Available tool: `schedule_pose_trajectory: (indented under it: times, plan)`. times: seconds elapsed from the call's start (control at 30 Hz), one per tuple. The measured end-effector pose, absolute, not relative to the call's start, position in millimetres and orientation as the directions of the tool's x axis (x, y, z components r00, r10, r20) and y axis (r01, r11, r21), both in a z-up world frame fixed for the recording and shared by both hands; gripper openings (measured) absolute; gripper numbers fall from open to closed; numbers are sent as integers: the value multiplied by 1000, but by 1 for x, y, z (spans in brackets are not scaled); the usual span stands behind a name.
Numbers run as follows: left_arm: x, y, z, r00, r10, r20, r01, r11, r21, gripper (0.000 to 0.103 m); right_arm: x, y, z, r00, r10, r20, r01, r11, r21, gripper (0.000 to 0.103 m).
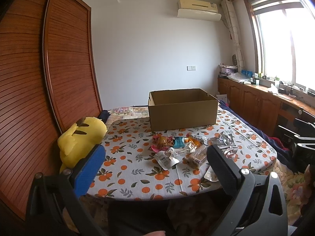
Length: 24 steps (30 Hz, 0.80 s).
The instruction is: Organize snacks
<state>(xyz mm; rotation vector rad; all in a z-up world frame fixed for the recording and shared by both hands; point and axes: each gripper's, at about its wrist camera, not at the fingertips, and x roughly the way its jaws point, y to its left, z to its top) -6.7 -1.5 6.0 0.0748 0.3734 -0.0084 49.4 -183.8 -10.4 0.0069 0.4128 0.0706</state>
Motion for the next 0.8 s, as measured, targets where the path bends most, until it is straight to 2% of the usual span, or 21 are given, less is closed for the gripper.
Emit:
schedule_pose_trajectory:
  times: [0.8]
  plan:
    - [-10, -3, 10, 933, 4, -360, 26, 997, 79, 103, 50, -185, -11, 915, 64, -398, -63, 998, 16, 103]
